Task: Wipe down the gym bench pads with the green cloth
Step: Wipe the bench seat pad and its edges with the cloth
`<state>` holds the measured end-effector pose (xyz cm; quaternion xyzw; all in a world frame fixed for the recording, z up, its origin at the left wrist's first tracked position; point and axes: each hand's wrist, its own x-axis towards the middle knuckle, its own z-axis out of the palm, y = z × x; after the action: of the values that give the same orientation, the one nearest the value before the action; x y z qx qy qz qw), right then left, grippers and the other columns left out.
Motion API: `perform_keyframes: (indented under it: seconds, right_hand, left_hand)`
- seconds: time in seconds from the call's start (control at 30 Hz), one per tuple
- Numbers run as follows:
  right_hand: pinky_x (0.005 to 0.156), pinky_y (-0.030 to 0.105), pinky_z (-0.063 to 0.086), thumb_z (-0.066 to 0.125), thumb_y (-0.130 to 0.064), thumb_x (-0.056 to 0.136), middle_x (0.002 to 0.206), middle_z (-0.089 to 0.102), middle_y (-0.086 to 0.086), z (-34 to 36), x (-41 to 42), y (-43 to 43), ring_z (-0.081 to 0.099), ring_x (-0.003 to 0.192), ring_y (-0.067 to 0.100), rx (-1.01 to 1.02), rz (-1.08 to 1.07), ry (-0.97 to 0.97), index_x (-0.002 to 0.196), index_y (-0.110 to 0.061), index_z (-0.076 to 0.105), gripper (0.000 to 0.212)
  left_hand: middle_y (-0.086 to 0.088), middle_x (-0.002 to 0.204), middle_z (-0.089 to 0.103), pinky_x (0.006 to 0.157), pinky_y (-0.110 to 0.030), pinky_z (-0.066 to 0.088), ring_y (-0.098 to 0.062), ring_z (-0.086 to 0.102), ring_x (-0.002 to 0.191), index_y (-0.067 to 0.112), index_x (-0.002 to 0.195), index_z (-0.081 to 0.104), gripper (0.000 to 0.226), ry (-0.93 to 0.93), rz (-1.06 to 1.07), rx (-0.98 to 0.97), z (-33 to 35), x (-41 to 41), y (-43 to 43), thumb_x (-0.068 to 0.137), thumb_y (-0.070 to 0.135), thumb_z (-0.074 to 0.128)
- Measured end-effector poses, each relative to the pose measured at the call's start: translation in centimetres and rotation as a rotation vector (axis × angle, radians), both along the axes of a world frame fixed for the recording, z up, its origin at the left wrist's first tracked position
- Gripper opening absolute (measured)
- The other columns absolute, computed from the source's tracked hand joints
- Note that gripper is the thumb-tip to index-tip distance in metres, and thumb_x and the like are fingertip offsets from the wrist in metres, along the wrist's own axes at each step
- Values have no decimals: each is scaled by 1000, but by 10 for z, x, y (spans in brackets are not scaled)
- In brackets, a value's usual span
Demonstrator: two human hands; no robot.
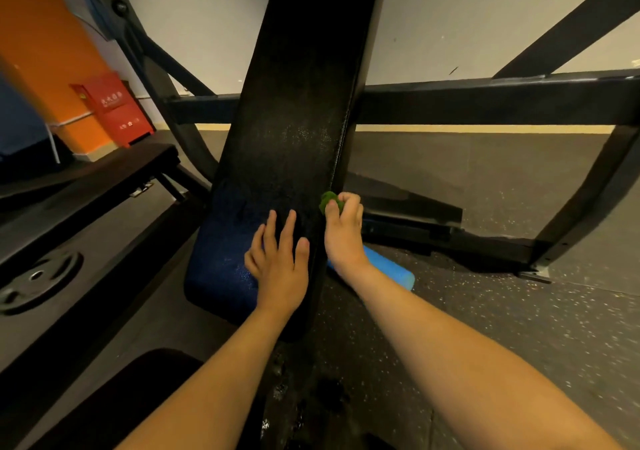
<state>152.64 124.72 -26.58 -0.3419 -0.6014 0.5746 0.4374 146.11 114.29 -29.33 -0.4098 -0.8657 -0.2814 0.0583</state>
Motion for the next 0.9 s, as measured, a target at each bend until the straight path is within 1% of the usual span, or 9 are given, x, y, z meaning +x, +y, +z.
perform_keyframes:
  seconds: [0.1,0.23,0.4,0.47,0.53,0.63,0.7,0.77,0.9]
  right_hand:
    - [101,43,39,43,-23,103,110,42,1,-30,5,-29,44,108,20,9,29,7,101,-20,42,4]
    - [93,38,42,44,-22,102,101,41,-2,-51,17,-71,45,100,19,-32,54,22,91,-26,41,12]
    - [81,31,39,44,-22,102,101,44,1,-56,42,-76,46,93,16,-4,236,-128,88,-26,42,15]
    - [86,34,42,44,-24,102,105,46,4,-40,44,-55,48,95,16,18,193,-99,94,-24,46,8]
    - [94,37,42,44,-27,104,114,45,4,-12,39,-28,49,104,19,-8,91,-37,104,-25,47,4]
    - [103,41,38,44,-28,103,121,39,2,11,23,-7,43,115,24,5,59,-73,110,-29,43,8]
    - [104,42,34,45,-25,102,122,38,3,5,16,-18,39,116,26,16,69,-139,110,-26,40,9]
    - [104,45,34,44,-22,101,119,38,2,-12,16,-39,38,116,26,3,65,-119,105,-24,39,7]
    - [102,47,35,45,-14,97,104,38,-6,-39,21,-71,40,109,22,2,59,-79,89,-32,35,22]
  left_hand:
    - [8,168,3,118,-48,-1,-14,-2,151,45,155,17,61,3,-3,35,-2,0,0,96,58,14]
    - [8,168,4,118,-46,-3,-13,-2,151,44,155,20,58,-33,-3,46,0,2,0,98,51,22]
    - [13,167,-1,119,-47,-8,-10,-8,151,51,153,17,51,-145,-110,21,8,5,-12,105,41,32]
    - [12,167,2,119,-49,-6,-13,-6,151,52,151,21,51,-162,-78,3,6,8,-26,105,38,39]
    - [10,166,3,118,-51,-4,-19,-3,150,53,149,24,50,-162,56,-9,-2,11,-40,103,47,41]
    - [11,166,-4,118,-55,-3,-22,-6,151,54,151,14,53,-243,178,-49,-16,18,-52,102,58,32]
    - [9,167,-9,118,-54,-5,-19,-9,152,52,154,5,54,-233,167,-68,-22,22,-51,104,55,27]
    - [7,167,-11,118,-52,-6,-18,-11,152,50,155,3,54,-229,151,-54,-24,23,-49,106,50,26]
    - [8,168,-8,118,-51,-8,-15,-11,152,48,155,11,53,-238,108,34,-29,22,-54,107,41,33]
